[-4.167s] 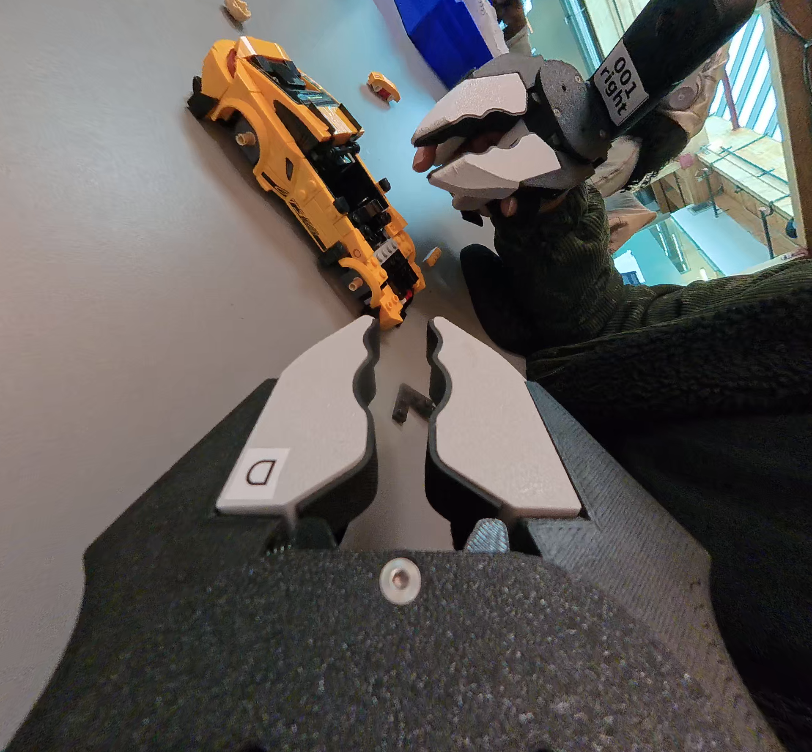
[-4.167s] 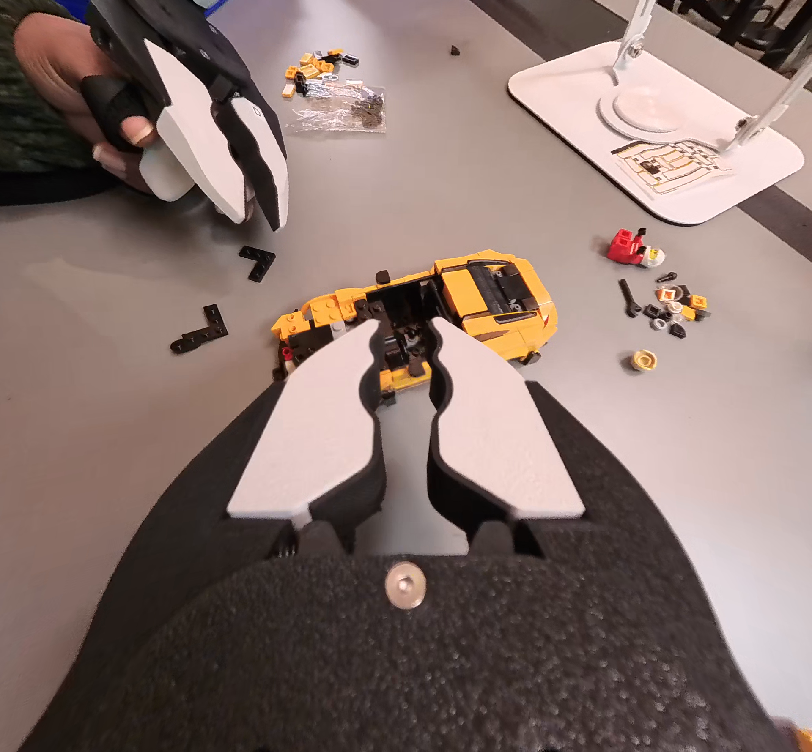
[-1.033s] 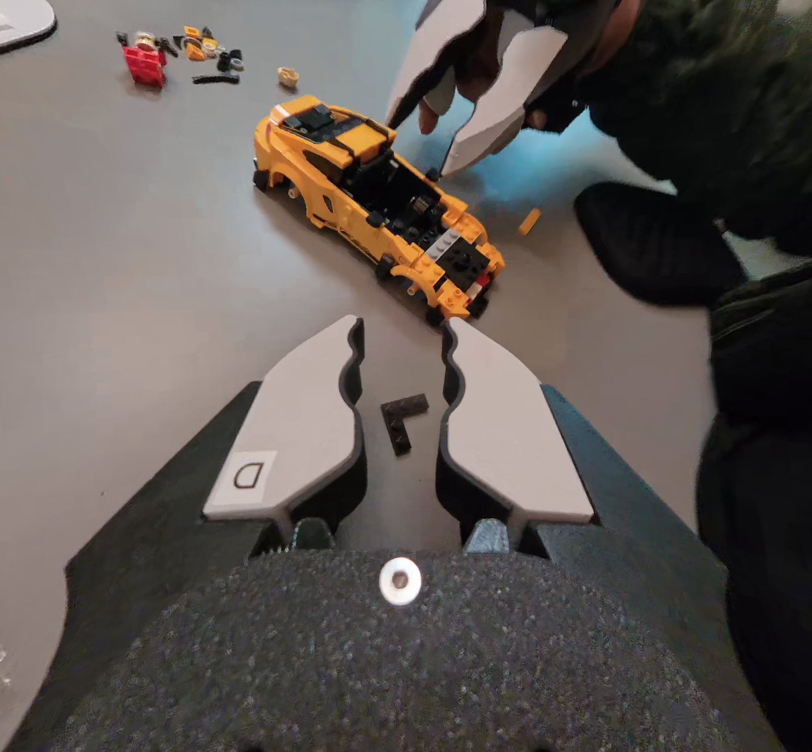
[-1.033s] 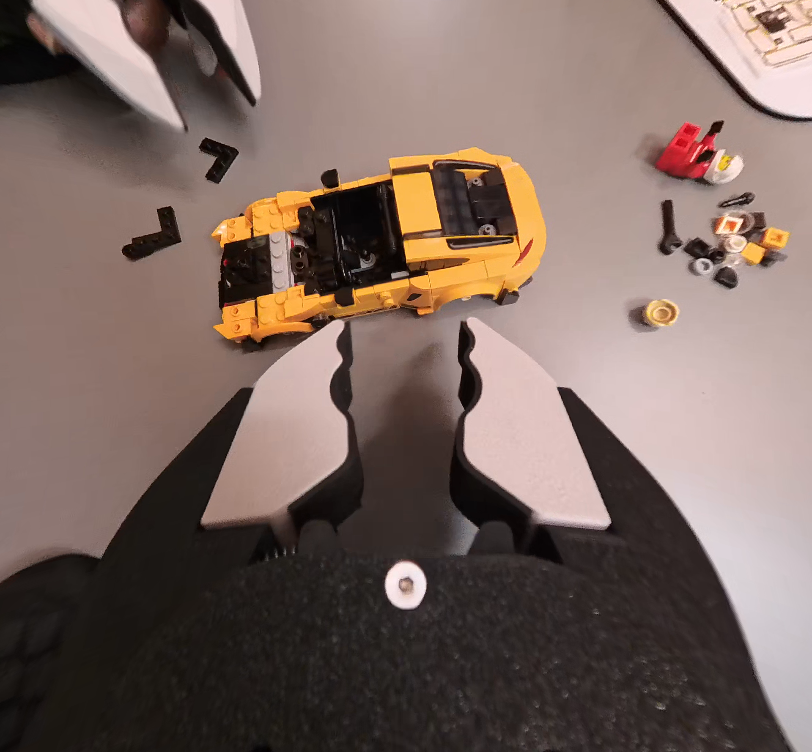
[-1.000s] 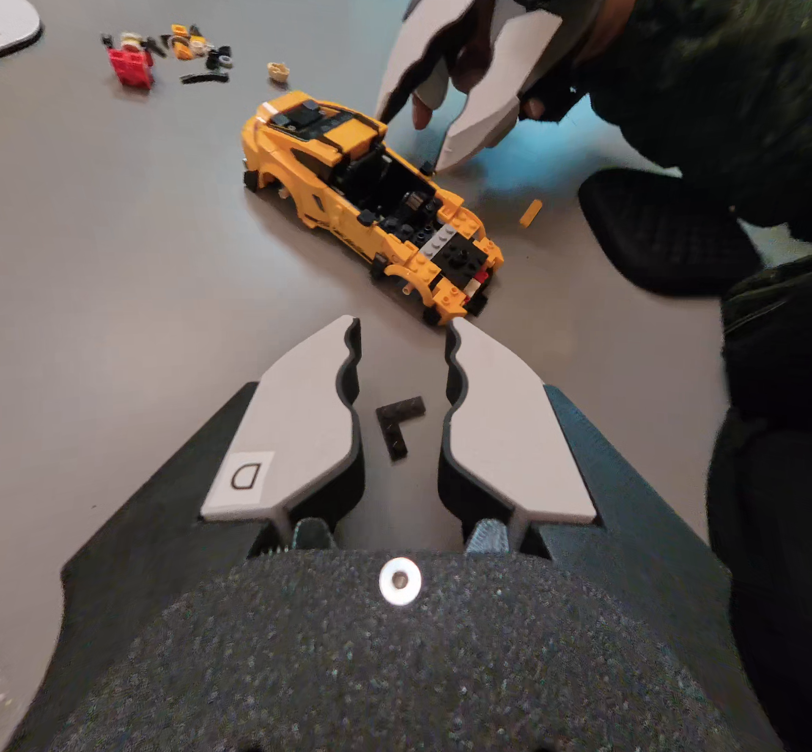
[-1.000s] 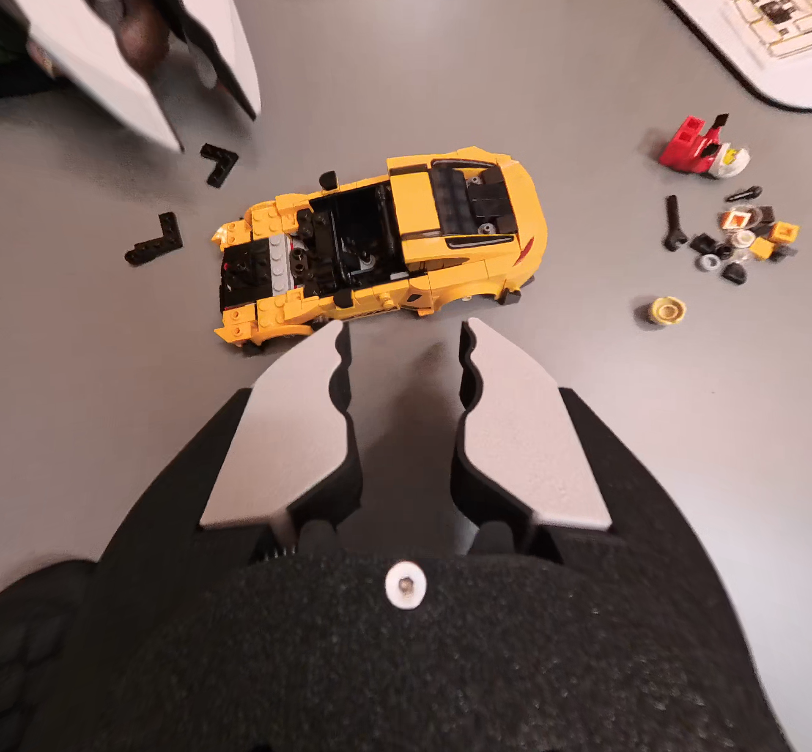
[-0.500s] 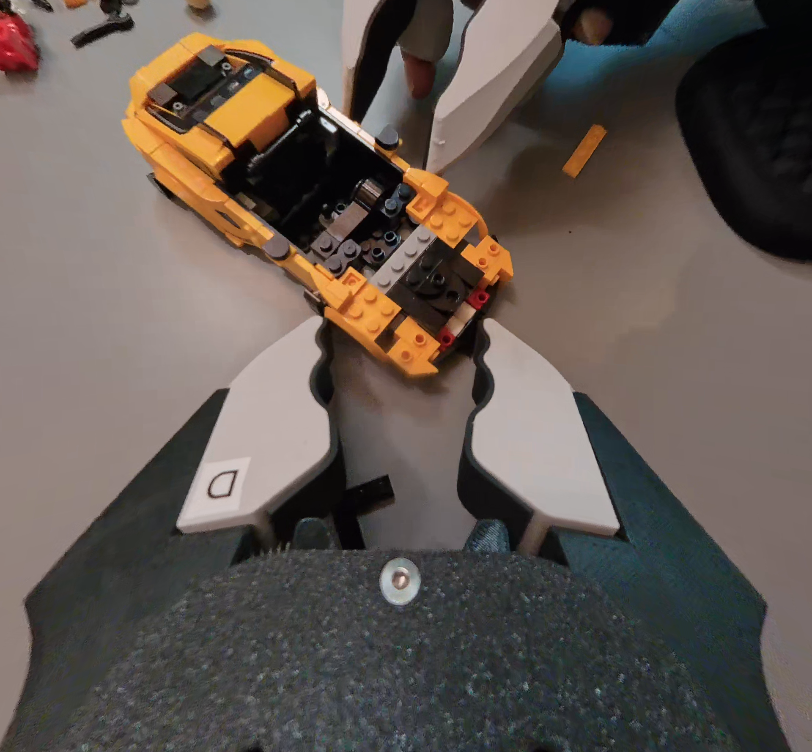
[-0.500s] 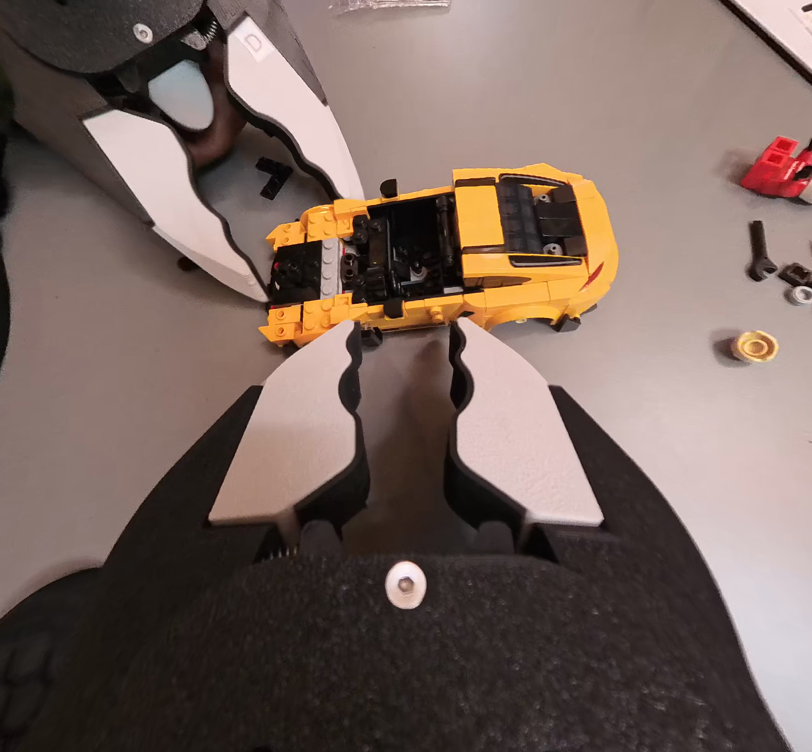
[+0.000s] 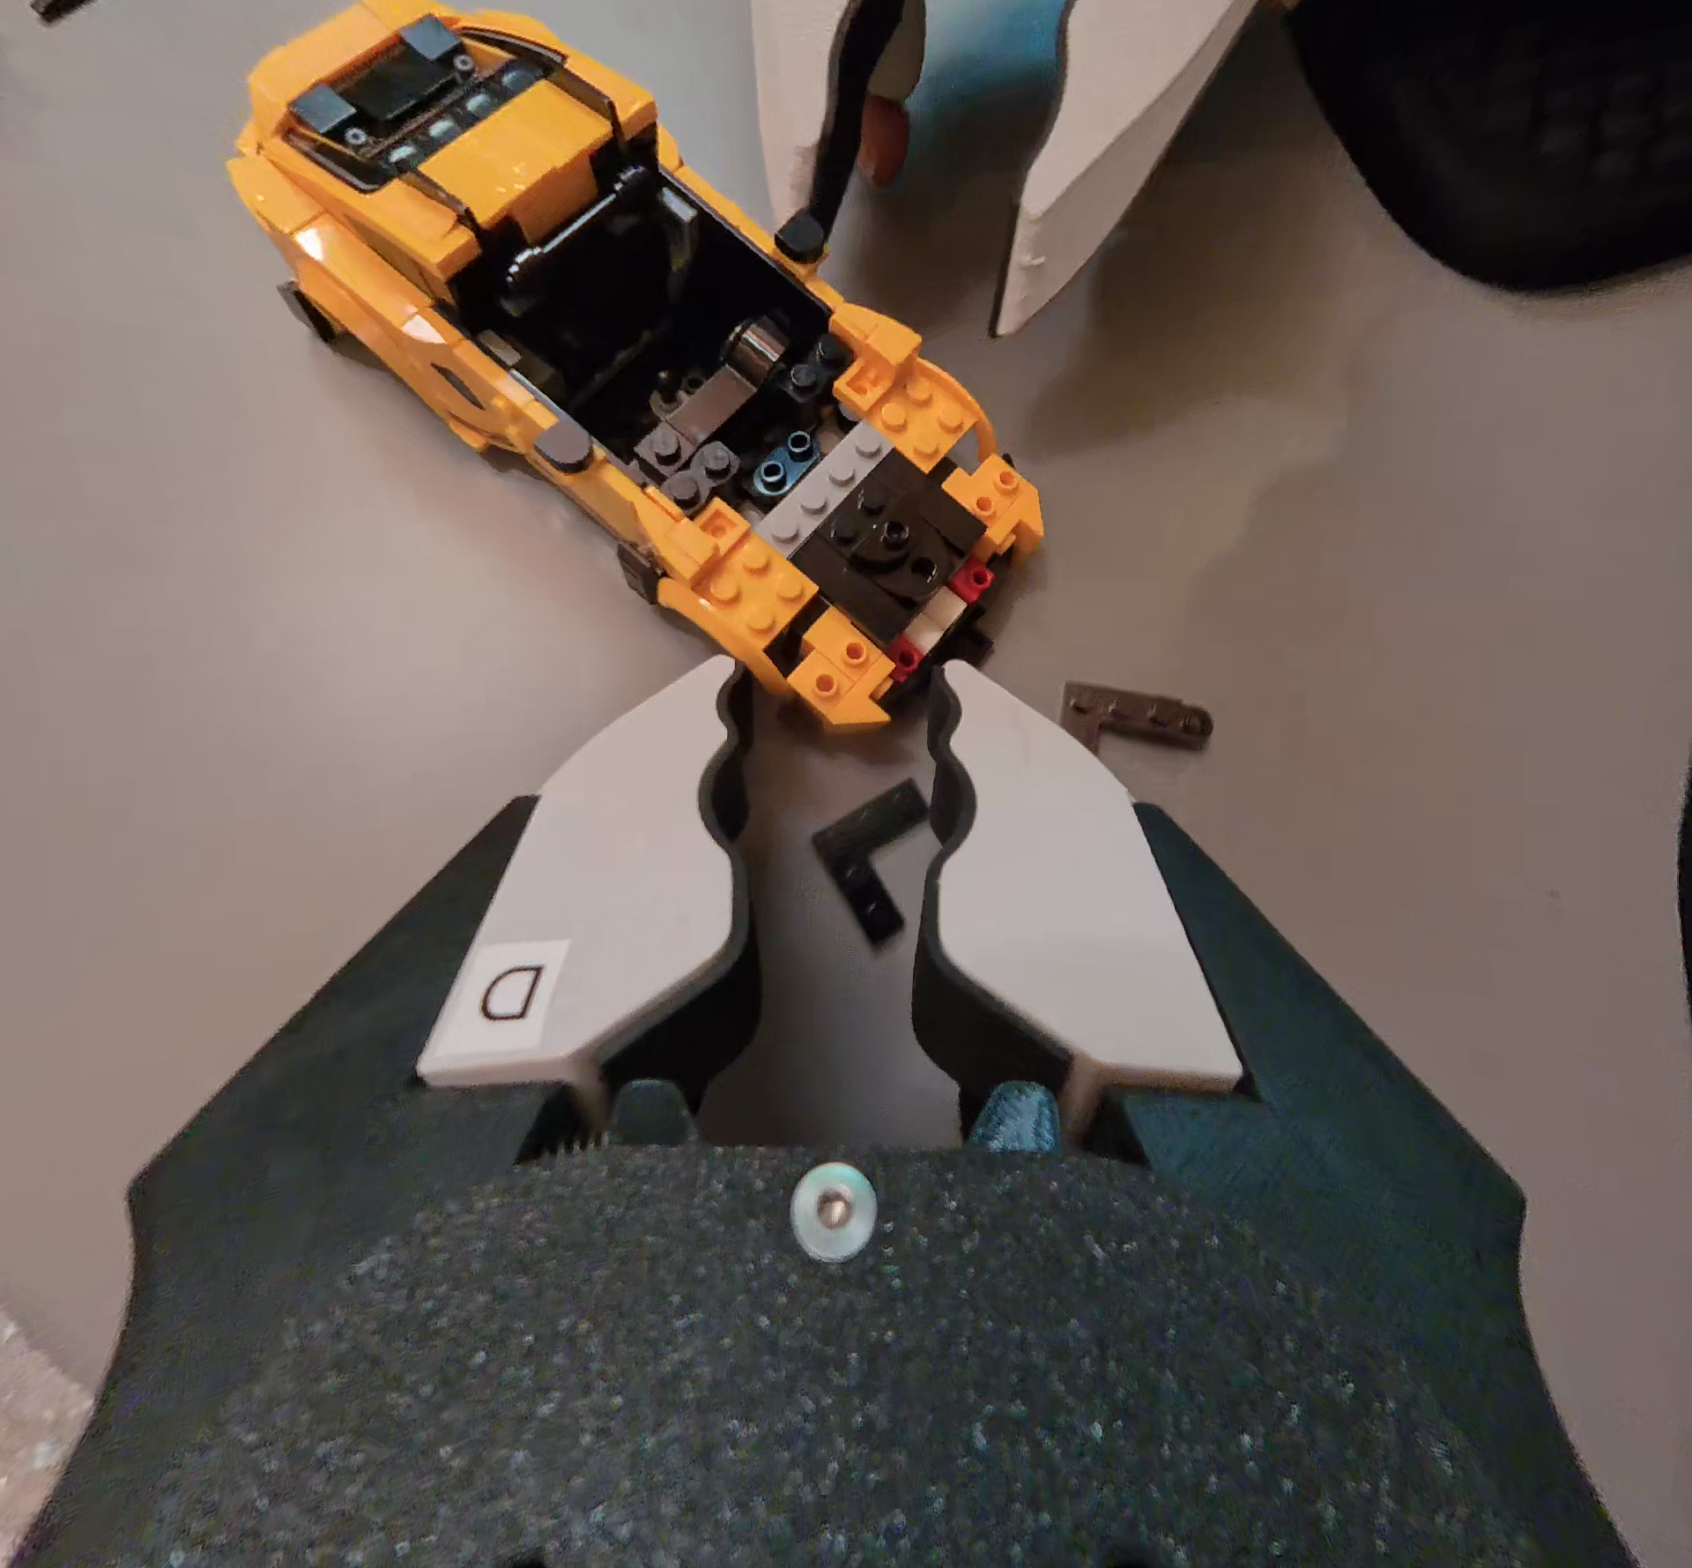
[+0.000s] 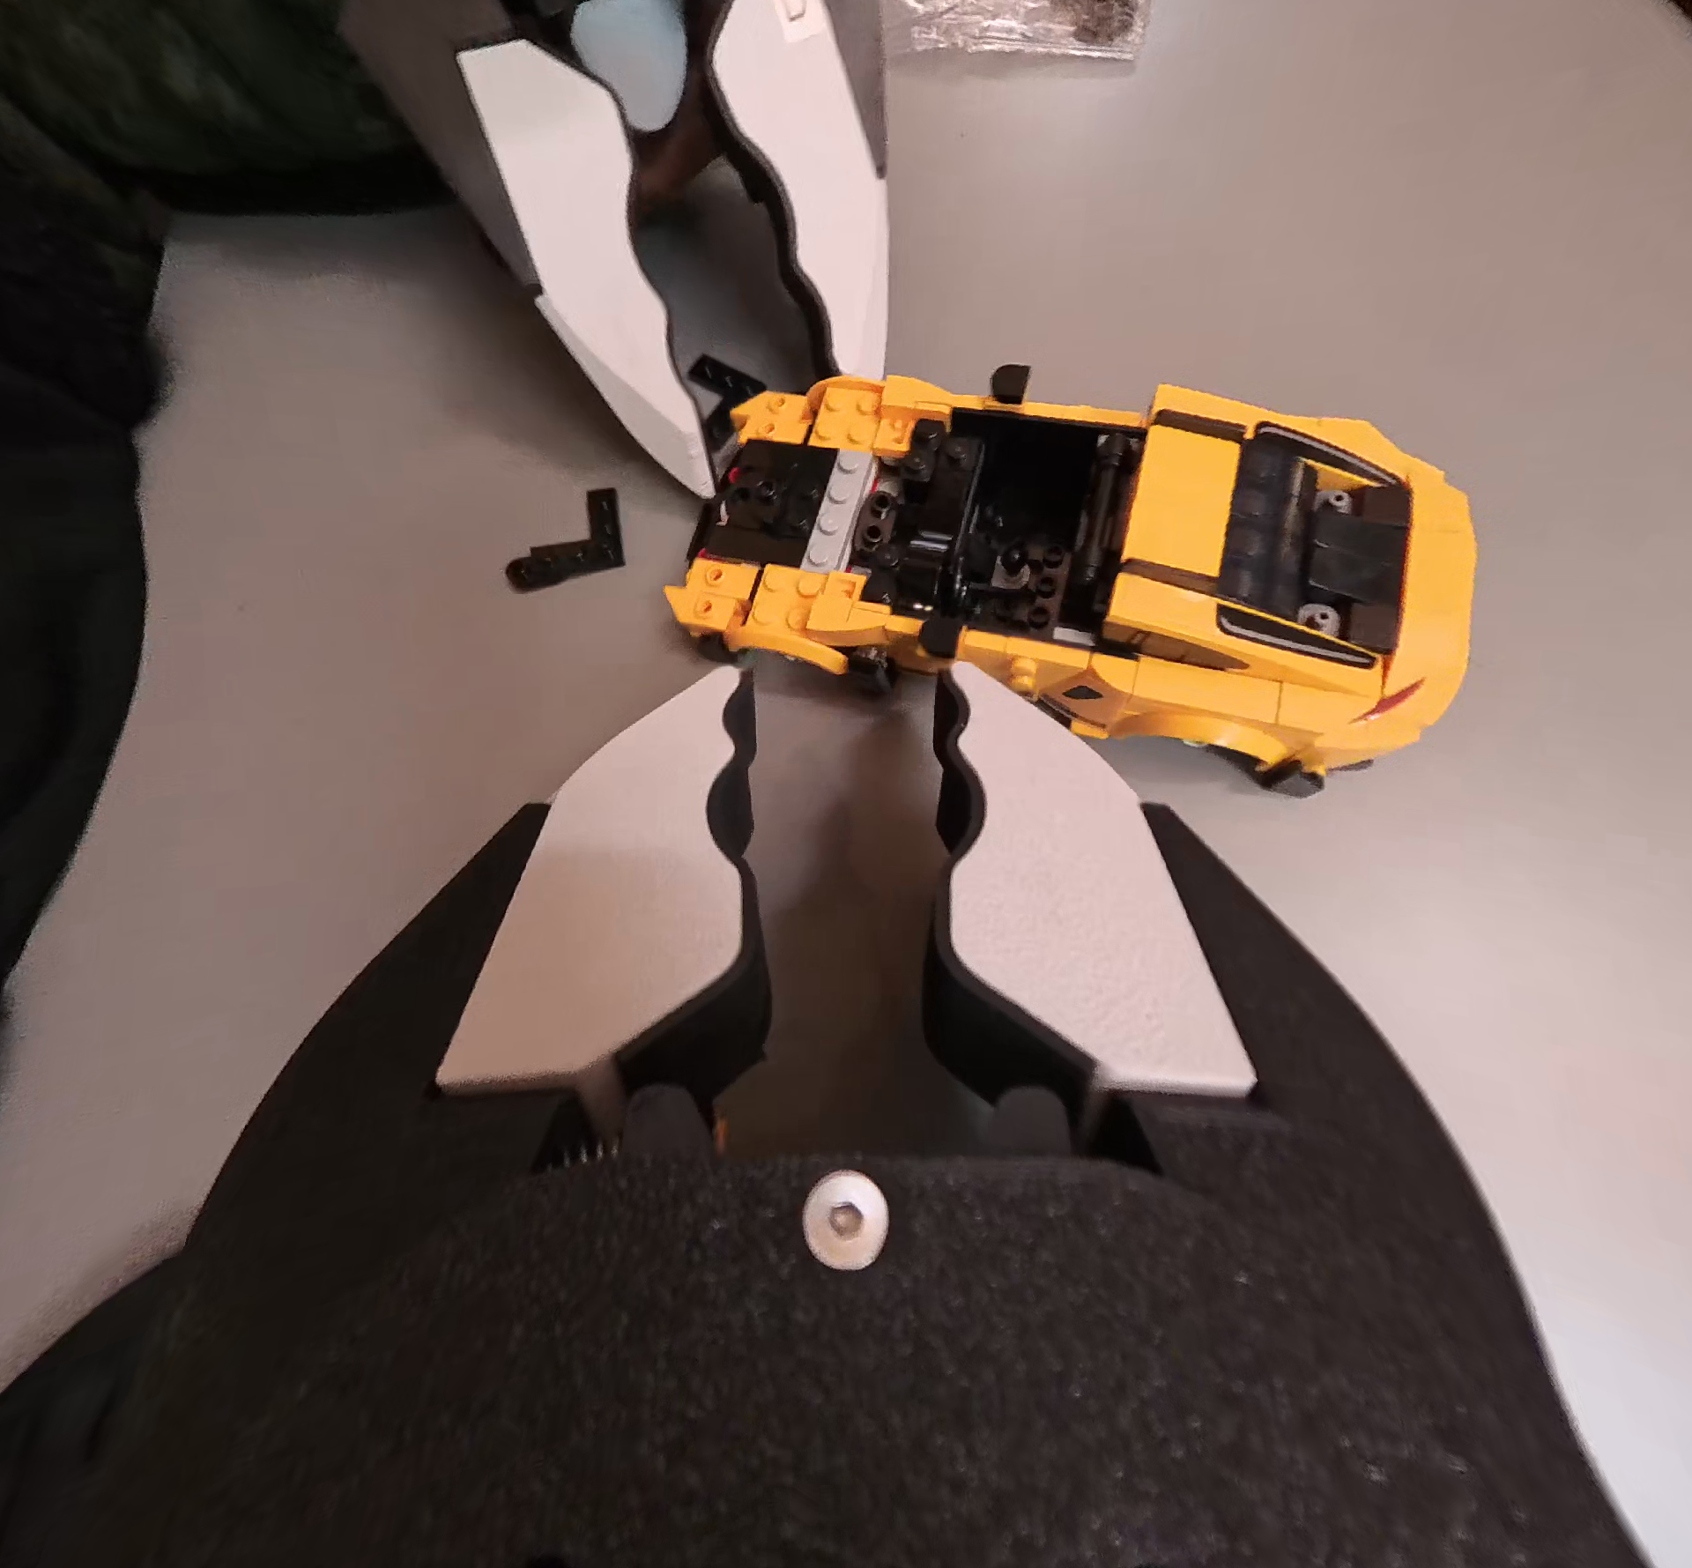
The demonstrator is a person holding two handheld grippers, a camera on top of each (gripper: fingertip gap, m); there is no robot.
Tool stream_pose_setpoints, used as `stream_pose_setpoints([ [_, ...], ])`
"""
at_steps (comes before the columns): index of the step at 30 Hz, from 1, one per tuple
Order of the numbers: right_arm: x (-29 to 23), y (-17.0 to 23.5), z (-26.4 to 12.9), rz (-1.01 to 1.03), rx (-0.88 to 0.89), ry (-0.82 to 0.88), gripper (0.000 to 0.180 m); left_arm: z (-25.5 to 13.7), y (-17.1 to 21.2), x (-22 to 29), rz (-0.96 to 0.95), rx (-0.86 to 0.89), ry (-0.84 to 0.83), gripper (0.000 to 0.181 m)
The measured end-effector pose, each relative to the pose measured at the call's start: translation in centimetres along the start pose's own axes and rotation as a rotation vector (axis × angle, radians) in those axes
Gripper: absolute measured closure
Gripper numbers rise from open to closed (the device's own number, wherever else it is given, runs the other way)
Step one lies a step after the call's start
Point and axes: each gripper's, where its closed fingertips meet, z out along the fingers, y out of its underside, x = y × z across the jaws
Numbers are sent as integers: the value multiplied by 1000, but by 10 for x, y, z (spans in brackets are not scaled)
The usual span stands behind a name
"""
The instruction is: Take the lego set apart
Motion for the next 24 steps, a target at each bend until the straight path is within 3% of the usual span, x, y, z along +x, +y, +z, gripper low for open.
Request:
stream_pose_setpoints([
  [5, -10, -6, 9, -25, 4, -25, 144, -14, 7, -16, -16, 11, -41, 145],
  [11, -1, -8, 6, -10, 26, 13, 144, -18, -10, -14, -120, 125, -61, 114],
  [16, 8, -13, -2, 4, 72, 55, 145, 2, -9, -14, -126, 61, -217, 98],
  [24, 12, -15, -10, 3, 105, 85, 146, 13, -8, -15, -132, -10, -301, 98],
])
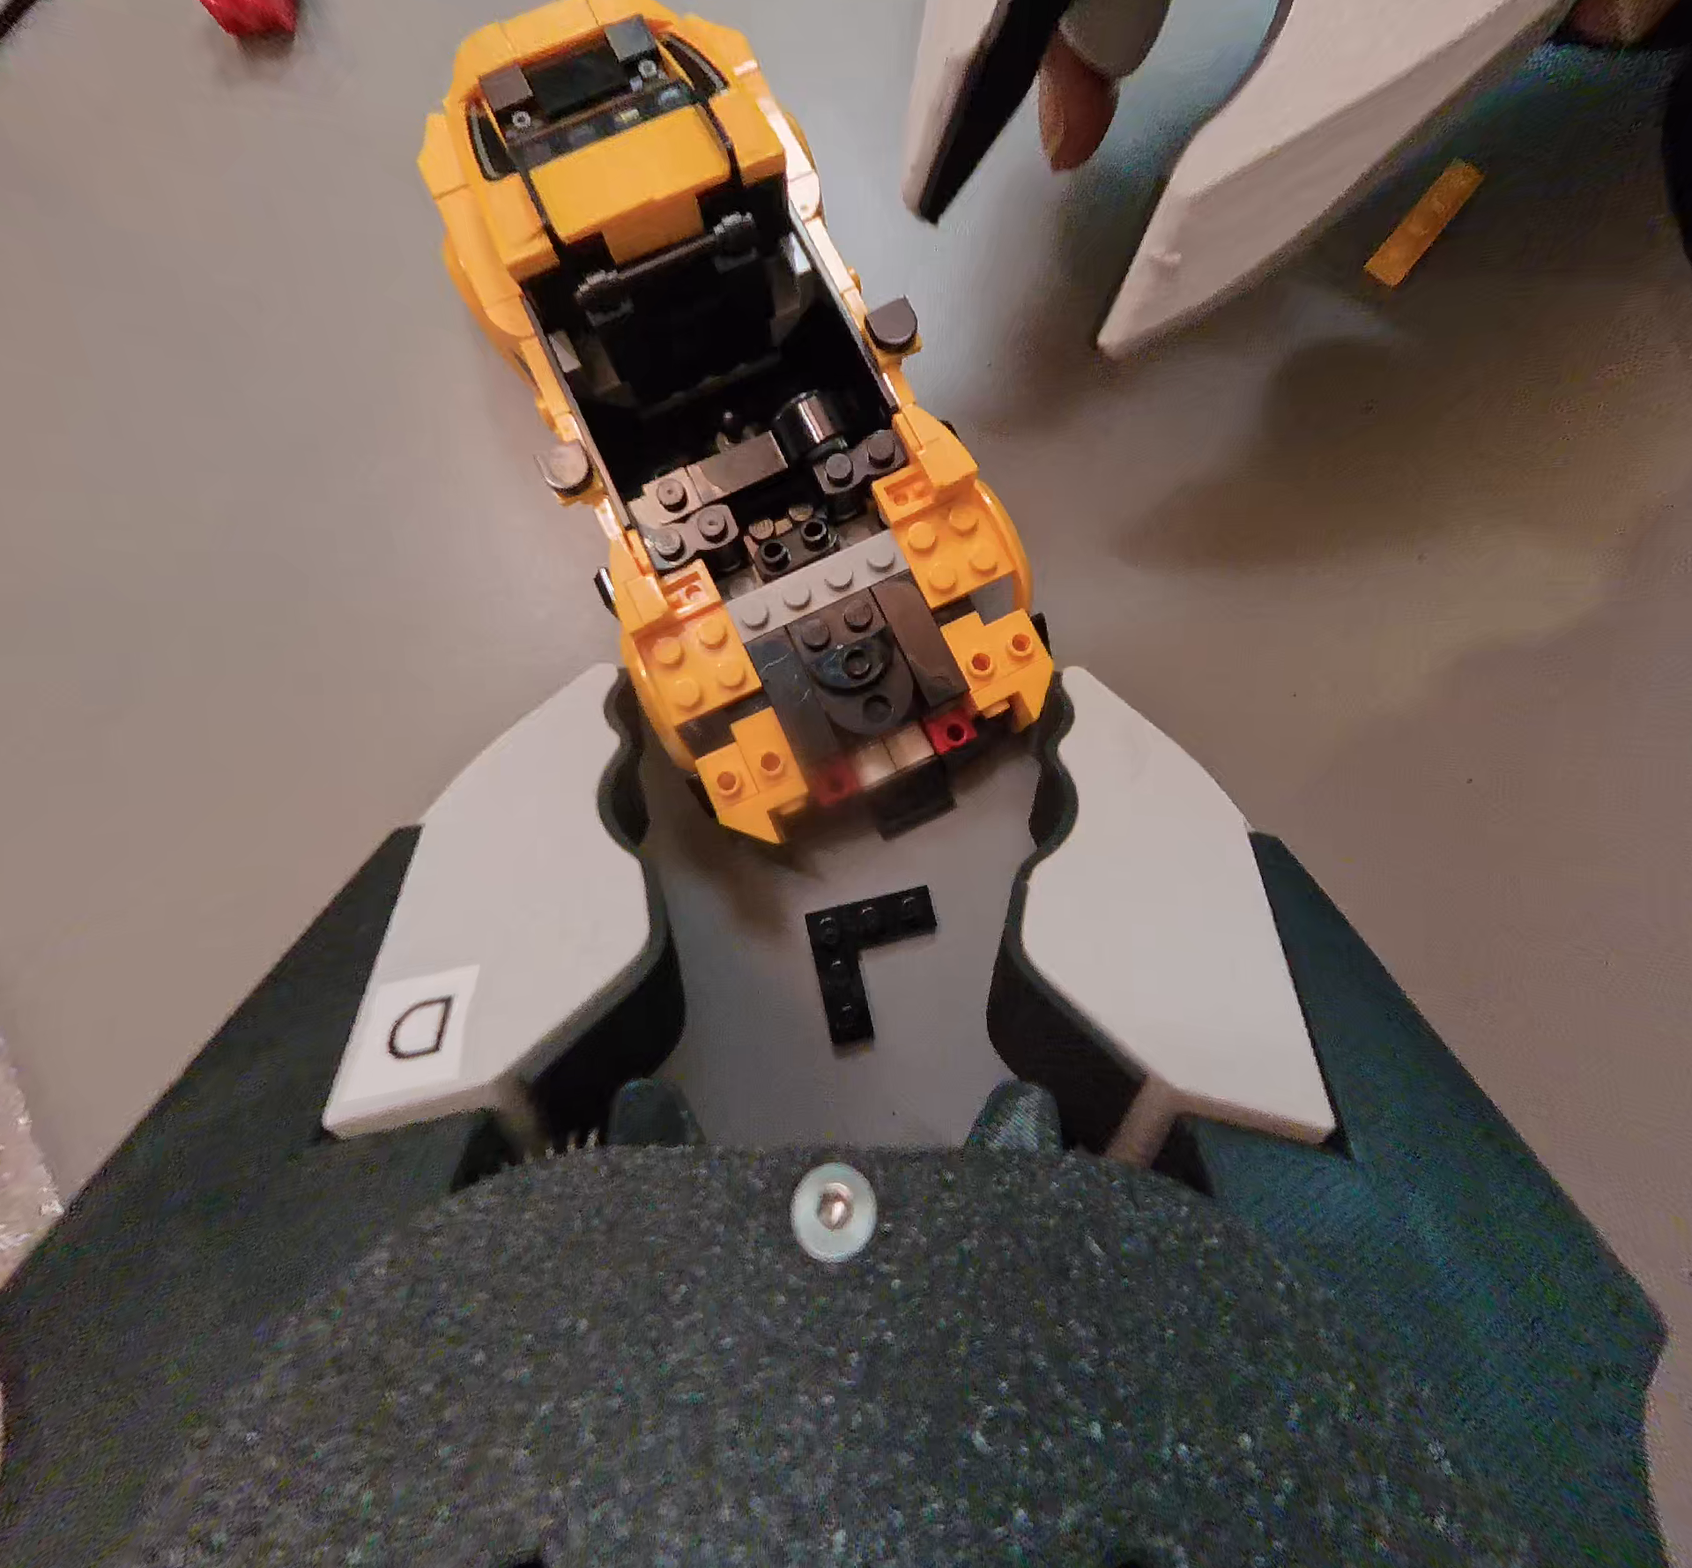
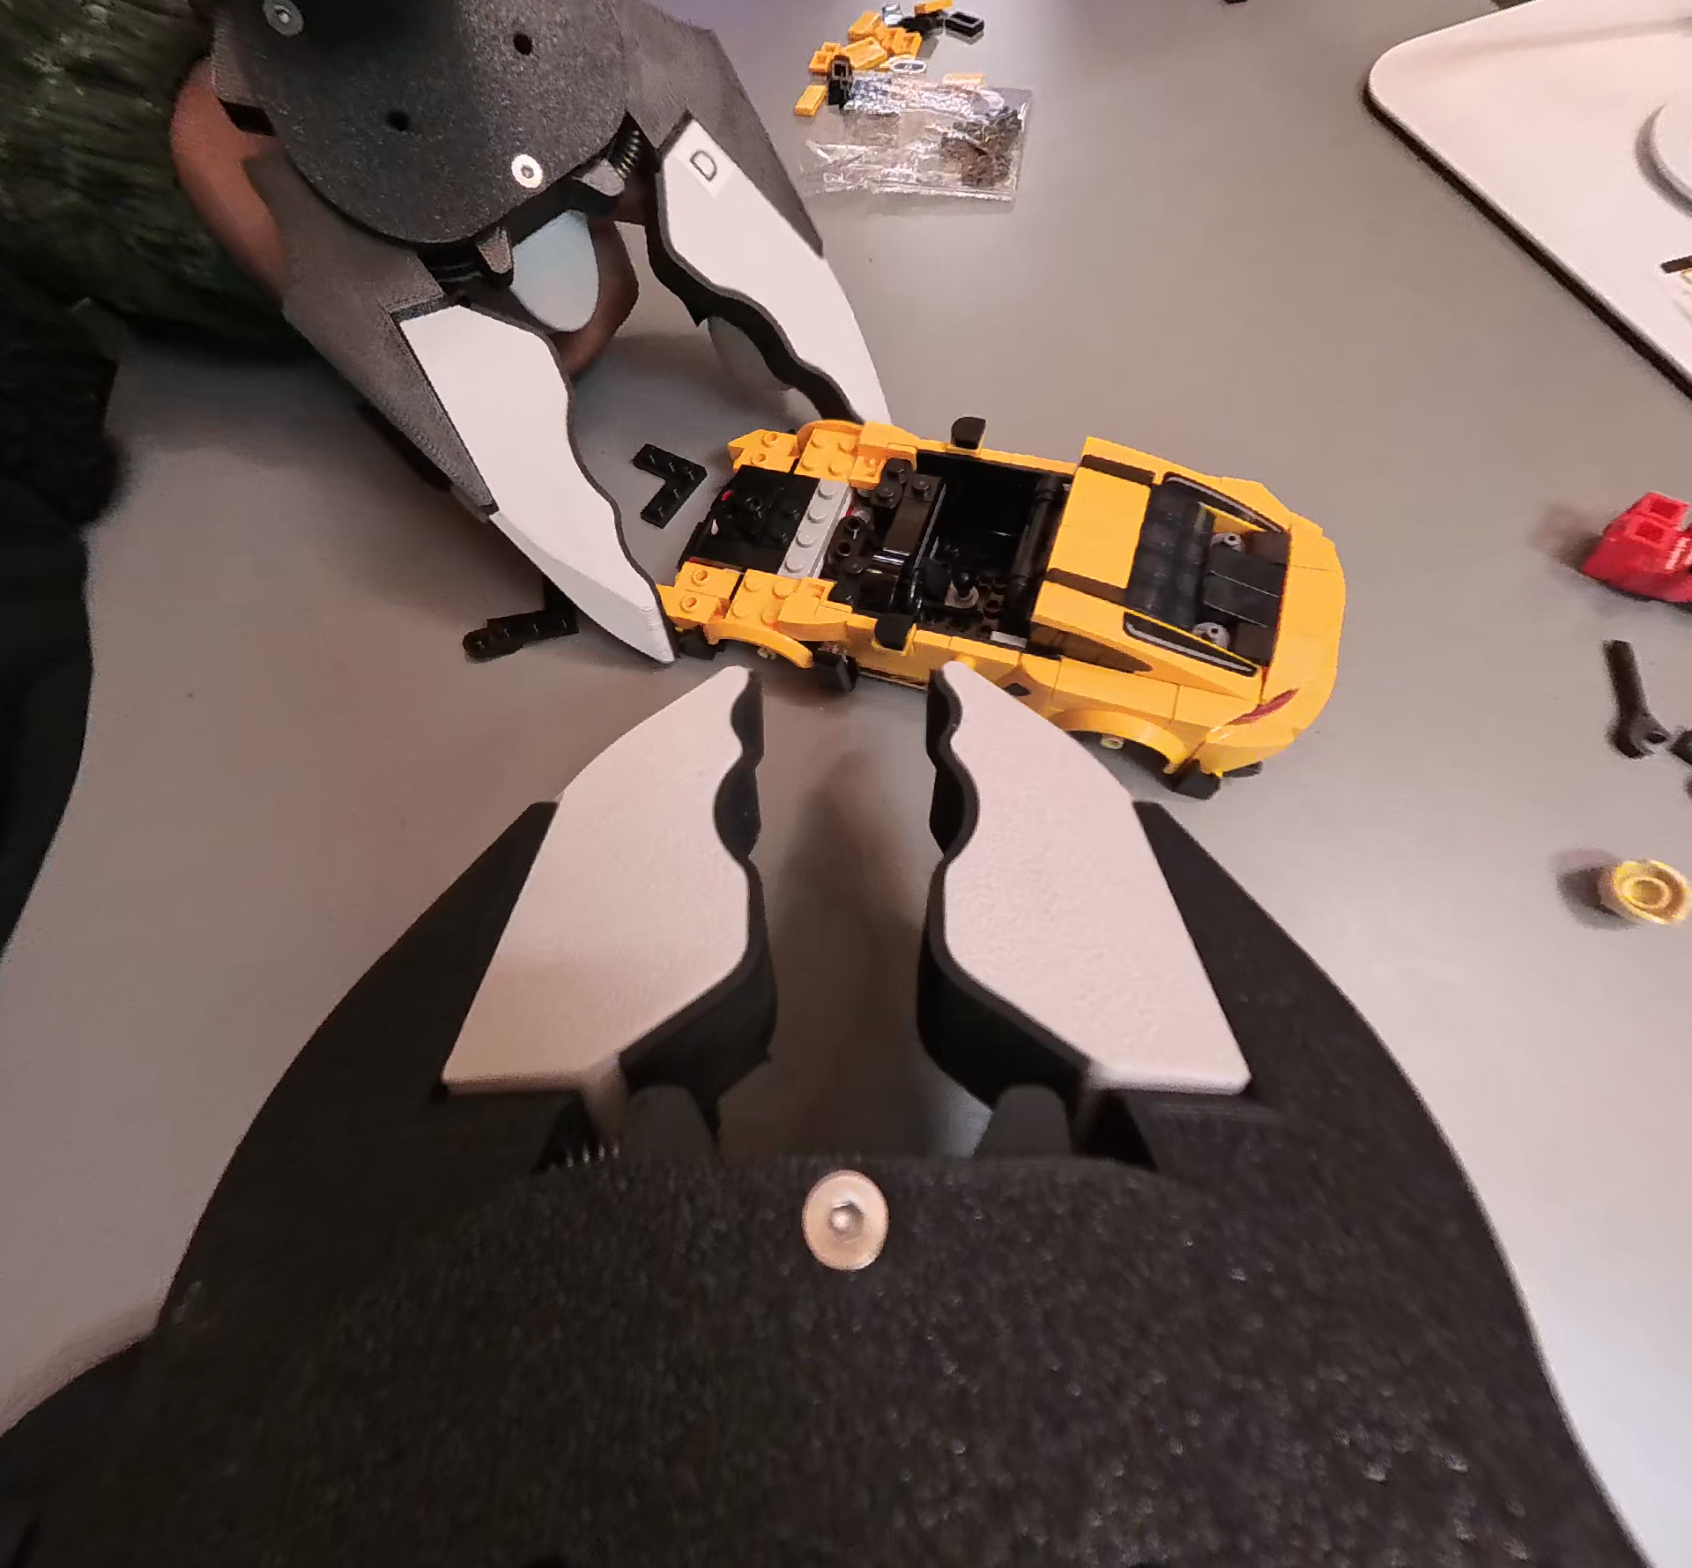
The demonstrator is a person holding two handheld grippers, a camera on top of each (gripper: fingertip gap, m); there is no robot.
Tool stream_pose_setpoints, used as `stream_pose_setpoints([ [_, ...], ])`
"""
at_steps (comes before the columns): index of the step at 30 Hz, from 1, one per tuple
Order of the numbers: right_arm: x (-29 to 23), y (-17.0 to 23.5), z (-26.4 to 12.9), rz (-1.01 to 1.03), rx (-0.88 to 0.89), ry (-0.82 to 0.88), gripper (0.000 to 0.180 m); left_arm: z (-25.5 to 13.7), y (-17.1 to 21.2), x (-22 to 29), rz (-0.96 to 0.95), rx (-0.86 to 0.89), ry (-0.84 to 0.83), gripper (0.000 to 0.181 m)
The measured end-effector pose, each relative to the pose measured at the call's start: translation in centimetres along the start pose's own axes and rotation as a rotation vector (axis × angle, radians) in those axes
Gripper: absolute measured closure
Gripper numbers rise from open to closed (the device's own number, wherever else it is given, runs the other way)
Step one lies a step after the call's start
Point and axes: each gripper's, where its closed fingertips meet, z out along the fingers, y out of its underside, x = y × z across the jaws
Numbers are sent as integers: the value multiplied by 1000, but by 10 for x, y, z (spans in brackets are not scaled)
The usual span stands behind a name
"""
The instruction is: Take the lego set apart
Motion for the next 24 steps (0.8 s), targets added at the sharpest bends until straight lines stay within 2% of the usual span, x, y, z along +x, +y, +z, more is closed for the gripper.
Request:
stream_pose_setpoints([
  [8, 11, -2, -8, 24, 32, 55, 146, -4, 4, -1, 37, 26, 62, 103],
  [21, 11, 3, -6, 27, 25, 50, 147, -8, 8, -3, 100, 64, 136, 107],
  [24, 12, 4, -5, 17, 16, 60, 147, -9, 7, -2, 70, 59, 134, 99],
])
